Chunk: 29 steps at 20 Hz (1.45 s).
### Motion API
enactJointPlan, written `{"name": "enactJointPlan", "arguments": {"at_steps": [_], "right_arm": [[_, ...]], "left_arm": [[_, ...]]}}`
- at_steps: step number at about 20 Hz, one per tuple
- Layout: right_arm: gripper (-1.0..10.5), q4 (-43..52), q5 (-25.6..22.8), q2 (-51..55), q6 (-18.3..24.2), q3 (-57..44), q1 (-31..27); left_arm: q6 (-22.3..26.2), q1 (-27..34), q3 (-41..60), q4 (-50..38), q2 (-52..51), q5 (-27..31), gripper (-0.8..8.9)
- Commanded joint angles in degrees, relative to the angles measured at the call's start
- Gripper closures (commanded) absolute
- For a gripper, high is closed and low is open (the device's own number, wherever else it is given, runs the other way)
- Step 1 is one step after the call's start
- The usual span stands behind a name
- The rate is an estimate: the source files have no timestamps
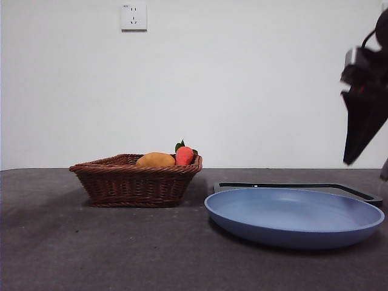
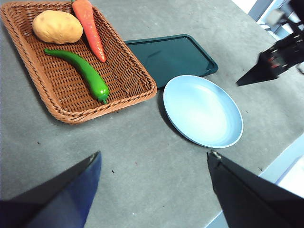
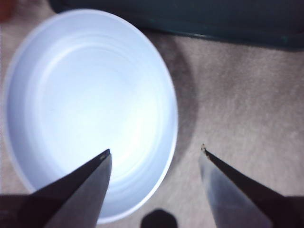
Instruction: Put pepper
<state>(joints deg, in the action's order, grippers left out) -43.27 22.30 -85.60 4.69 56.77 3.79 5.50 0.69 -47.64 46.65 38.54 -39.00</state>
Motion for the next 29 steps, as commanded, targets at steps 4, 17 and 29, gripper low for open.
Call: {"name": "enactJointPlan", "arguments": {"at_steps": [4, 17, 29], "right_arm": [[6.2, 3.13, -0.15, -7.56, -0.13, 0.96, 0.55], [9.4, 5.33, -0.11, -13.18, -0.42, 0.96, 2.38], [9.4, 1.25, 0.13, 4.98, -5.31, 1.07, 1.88]], "left_arm": [[0.52, 0.02, -0.74, -0.76, 0.17, -0.20, 4.23], [0.13, 0.02, -0.74, -1.18, 0.17, 0.11, 4.23], [-5.81, -11.10, -6.38, -9.44, 15.28, 14.16, 4.24]]}}
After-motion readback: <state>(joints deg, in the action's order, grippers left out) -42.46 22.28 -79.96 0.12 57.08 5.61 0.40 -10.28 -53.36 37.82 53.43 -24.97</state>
